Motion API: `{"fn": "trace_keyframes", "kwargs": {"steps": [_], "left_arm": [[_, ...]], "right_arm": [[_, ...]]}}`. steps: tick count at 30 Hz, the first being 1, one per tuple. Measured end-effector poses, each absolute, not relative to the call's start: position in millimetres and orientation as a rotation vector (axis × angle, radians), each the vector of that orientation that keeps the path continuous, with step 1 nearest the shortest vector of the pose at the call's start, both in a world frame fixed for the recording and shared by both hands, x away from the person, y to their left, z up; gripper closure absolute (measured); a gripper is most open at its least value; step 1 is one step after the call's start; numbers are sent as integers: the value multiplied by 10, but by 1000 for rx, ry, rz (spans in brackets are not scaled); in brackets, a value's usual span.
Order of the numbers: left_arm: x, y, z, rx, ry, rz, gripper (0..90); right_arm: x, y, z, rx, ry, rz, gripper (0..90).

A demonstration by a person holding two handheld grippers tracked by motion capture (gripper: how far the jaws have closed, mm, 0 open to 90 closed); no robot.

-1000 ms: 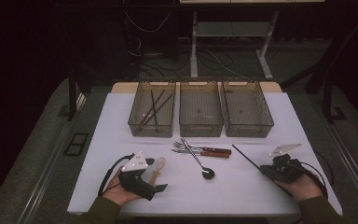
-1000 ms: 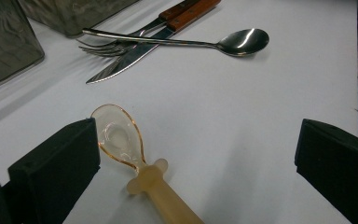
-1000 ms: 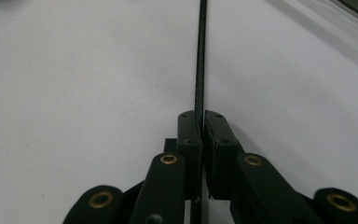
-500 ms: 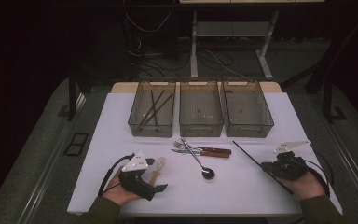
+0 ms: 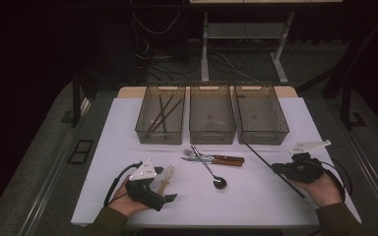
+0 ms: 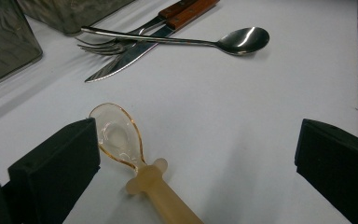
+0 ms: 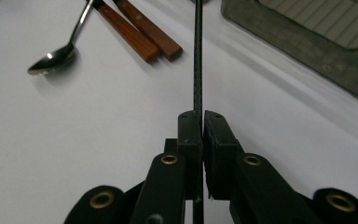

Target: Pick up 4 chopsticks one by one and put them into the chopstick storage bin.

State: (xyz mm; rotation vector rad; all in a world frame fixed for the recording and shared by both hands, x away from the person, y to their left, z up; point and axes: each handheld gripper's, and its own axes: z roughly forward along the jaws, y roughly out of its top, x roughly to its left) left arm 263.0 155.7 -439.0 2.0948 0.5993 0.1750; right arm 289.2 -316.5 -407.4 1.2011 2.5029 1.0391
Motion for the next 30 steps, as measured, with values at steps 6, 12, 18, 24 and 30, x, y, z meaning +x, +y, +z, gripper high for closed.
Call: {"fn": "trace_keyframes", "kwargs": {"steps": [6, 12, 18, 24, 30], "left_arm": [[2634, 1558, -4394, 2097, 599, 173, 0], [2636, 1562, -4395, 2097, 600, 173, 0], [2635, 1560, -4396, 2099, 600, 174, 0], [2638, 1559, -4406, 2089, 608, 173, 0], [2649, 1585, -4406, 2076, 598, 186, 0]], "right_arm": [[2960, -3051, -3977, 1172, 2497, 1082, 861], [3031, -2959, -3876, 1152, 2486, 1135, 861], [3132, -2853, -3803, 1144, 2467, 1175, 861], [3244, -2717, -3721, 1124, 2454, 1201, 861], [3394, -2556, -3648, 1114, 2427, 1228, 861]]}}
